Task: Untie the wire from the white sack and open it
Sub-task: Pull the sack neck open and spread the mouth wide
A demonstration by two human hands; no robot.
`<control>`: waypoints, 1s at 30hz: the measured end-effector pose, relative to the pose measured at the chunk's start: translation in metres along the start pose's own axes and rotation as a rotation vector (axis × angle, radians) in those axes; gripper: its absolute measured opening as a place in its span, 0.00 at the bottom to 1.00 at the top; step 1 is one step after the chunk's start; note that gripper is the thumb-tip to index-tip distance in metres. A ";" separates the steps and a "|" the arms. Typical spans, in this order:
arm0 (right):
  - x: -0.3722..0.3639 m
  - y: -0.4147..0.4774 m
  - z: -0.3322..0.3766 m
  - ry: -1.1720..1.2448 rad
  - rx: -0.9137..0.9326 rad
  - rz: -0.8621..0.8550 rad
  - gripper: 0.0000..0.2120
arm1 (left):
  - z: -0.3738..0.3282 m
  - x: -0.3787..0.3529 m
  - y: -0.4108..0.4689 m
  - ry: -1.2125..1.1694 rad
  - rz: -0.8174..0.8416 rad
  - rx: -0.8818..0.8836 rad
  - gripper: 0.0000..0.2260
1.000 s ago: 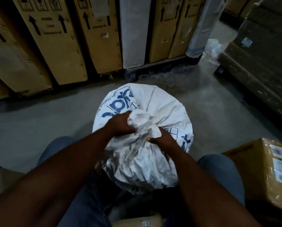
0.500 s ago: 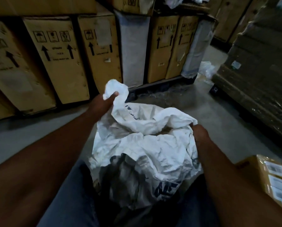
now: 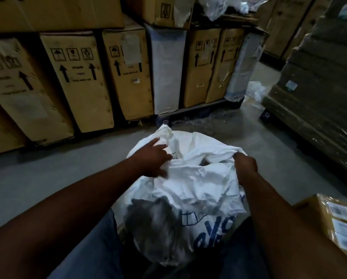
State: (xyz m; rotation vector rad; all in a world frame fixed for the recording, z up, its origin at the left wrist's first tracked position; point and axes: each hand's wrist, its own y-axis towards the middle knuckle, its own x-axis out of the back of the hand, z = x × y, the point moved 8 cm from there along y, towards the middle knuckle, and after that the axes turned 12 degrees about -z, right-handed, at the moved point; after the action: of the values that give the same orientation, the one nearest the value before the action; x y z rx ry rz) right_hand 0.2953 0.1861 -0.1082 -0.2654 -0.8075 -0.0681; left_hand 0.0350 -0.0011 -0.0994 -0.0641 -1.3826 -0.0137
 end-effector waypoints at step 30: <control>-0.031 -0.076 0.090 -0.363 1.000 -0.278 0.35 | 0.048 0.125 0.047 -0.189 -0.796 0.383 0.16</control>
State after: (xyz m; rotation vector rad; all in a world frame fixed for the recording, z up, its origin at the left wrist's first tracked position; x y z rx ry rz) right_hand 0.1984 0.1348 -0.0553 0.8019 -1.1374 0.1305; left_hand 0.0136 0.0522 0.0300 0.8227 -1.4985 -0.4139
